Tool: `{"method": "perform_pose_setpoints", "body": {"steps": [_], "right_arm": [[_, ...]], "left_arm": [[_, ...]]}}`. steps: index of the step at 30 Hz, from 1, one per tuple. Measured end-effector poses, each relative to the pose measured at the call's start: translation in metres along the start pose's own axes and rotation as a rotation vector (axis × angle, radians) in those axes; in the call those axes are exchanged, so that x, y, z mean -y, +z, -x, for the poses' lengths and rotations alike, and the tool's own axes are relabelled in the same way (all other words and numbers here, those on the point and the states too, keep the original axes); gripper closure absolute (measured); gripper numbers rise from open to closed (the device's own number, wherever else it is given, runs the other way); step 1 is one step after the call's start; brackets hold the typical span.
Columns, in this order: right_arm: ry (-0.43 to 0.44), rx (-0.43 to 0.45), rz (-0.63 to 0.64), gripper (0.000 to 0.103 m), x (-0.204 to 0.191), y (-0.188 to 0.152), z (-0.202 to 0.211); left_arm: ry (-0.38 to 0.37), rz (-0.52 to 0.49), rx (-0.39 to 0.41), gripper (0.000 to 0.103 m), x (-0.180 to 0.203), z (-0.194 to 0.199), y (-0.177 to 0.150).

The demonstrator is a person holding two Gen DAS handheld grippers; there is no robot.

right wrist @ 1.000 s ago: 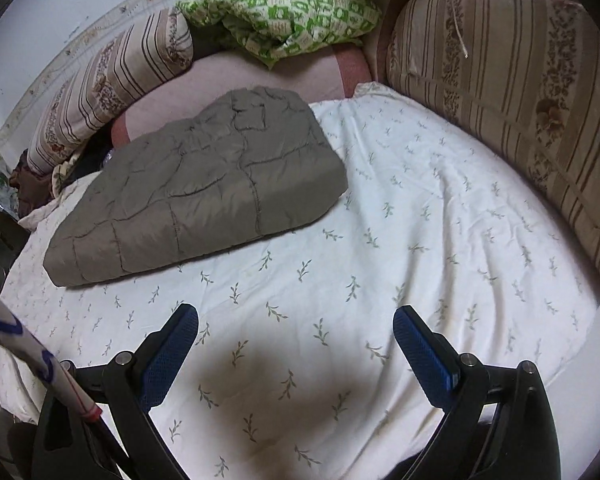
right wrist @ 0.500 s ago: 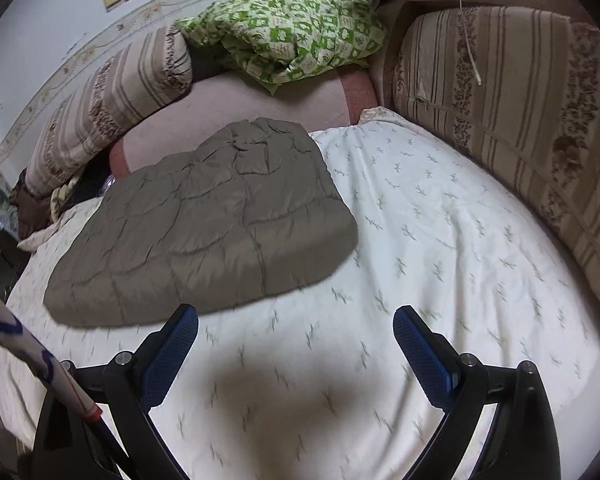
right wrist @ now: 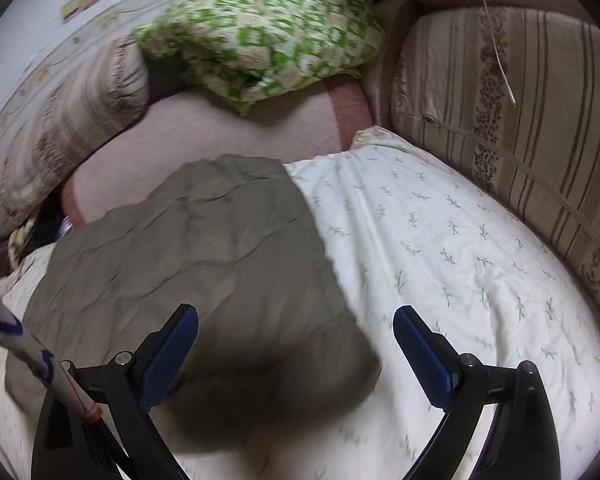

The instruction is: Fold large clothes

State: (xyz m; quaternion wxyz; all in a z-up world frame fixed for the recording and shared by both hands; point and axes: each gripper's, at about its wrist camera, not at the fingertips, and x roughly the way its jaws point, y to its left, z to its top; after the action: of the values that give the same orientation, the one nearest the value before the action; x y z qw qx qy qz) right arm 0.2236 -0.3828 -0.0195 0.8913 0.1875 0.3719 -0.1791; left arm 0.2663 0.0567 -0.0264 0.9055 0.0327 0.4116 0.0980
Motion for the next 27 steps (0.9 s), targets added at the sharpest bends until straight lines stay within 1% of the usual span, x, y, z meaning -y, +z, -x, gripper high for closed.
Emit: {"method": "perform_pose_setpoints", "body": {"steps": [3,5,7,10,14,16,19,22,24,26,27], "right_arm": [[0.011,-0.040,-0.050,0.003,0.014,0.009,-0.024],[0.006,-0.067,-0.053,0.003,0.020,0.014,-0.038],[0.003,-0.096,-0.033,0.003,0.022,0.017,-0.052],[0.044,-0.145,-0.015,0.001,0.025,0.019,-0.071],[0.169,-0.219,-0.073,0.001,0.035,0.019,-0.093],[0.229,-0.247,-0.101,0.001,0.039,0.019,-0.104],[0.296,-0.286,-0.112,0.000,0.042,0.017,-0.116],[0.345,-0.307,-0.139,0.000,0.047,0.016,-0.121],[0.364,-0.325,-0.139,0.000,0.047,0.014,-0.125],[0.411,-0.368,-0.131,0.000,0.044,0.011,-0.132],[0.468,-0.405,-0.135,0.000,0.042,0.007,-0.137]], "left_arm": [[-0.016,0.040,-0.041,0.027,-0.004,-0.031,0.014],[-0.042,0.061,-0.079,0.027,-0.008,-0.051,0.019],[-0.101,0.074,-0.103,0.027,-0.013,-0.069,0.023],[-0.216,0.088,-0.152,0.027,-0.022,-0.093,0.025],[-0.384,0.099,-0.214,0.025,-0.031,-0.117,0.023],[-0.495,0.158,-0.245,0.025,-0.042,-0.129,0.022],[-0.626,0.270,-0.290,0.025,-0.058,-0.146,0.017],[-0.679,0.327,-0.286,0.024,-0.063,-0.153,0.013],[-0.706,0.311,-0.304,0.020,-0.054,-0.157,0.011],[-0.783,0.274,-0.353,0.019,-0.038,-0.161,0.008],[-0.815,0.264,-0.376,0.013,-0.029,-0.164,0.005]]}}
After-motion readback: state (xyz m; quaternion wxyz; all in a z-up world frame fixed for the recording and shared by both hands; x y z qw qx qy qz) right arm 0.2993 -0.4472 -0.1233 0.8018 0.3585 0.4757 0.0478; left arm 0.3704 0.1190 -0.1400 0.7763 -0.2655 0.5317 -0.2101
